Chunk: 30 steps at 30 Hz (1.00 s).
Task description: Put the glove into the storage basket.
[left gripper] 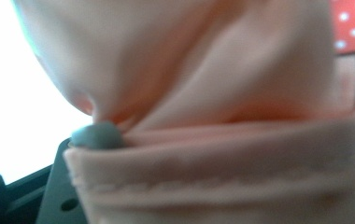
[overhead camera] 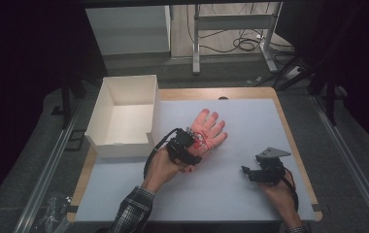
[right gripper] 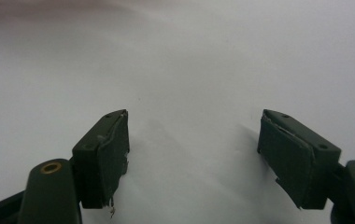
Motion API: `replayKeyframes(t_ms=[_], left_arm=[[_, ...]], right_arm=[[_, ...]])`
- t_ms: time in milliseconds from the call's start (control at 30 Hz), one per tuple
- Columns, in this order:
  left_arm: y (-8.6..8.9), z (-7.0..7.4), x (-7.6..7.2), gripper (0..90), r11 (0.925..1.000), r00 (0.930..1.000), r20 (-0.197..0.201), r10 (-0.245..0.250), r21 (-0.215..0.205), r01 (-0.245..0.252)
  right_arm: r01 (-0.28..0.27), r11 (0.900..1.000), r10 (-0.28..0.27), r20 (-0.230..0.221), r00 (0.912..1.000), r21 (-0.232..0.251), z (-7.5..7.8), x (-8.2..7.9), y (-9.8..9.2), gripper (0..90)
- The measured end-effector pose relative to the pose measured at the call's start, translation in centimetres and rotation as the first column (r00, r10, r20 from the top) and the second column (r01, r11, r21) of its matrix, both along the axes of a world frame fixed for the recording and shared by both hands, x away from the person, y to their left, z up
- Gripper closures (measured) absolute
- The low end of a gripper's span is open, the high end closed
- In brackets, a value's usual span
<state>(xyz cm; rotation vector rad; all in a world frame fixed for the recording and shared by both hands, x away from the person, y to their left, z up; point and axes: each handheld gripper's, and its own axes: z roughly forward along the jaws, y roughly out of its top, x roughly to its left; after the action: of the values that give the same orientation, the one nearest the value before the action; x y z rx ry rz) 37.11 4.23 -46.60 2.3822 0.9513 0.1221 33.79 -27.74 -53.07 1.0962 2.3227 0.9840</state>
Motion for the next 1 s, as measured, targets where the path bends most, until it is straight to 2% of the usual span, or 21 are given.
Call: replayKeyframes(t_ms=[333, 633, 833, 1000], left_arm=[[0.4, 3.0, 1.9, 39.5, 0.9988, 0.9986, 0.02, 0.049, -0.003, -0.049], [1.1, 6.4, 3.8, 39.2, 0.995, 0.9941, 0.043, 0.099, 0.008, -0.1], [2.3, 8.5, 5.1, 39.1, 0.9859, 0.9849, 0.064, 0.161, 0.037, -0.163], [4.0, 9.7, 6.1, 39.1, 0.9737, 0.9718, 0.077, 0.223, 0.031, -0.226]], right_arm=[[0.0, 1.0, 0.0, 0.001, 1.0, 0.002, 0.0, 0.0, 0.0, 25.2], [0.0, 1.0, 0.0, 0.003, 1.0, 0.003, 0.0, 0.0, 0.0, 25.1], [-0.001, 1.0, 0.001, 0.003, 1.0, 0.002, 0.0, 0.0, 0.0, 25.1], [-0.002, 1.0, 0.002, 0.004, 1.0, 0.001, 0.0, 0.0, 0.0, 25.1]])
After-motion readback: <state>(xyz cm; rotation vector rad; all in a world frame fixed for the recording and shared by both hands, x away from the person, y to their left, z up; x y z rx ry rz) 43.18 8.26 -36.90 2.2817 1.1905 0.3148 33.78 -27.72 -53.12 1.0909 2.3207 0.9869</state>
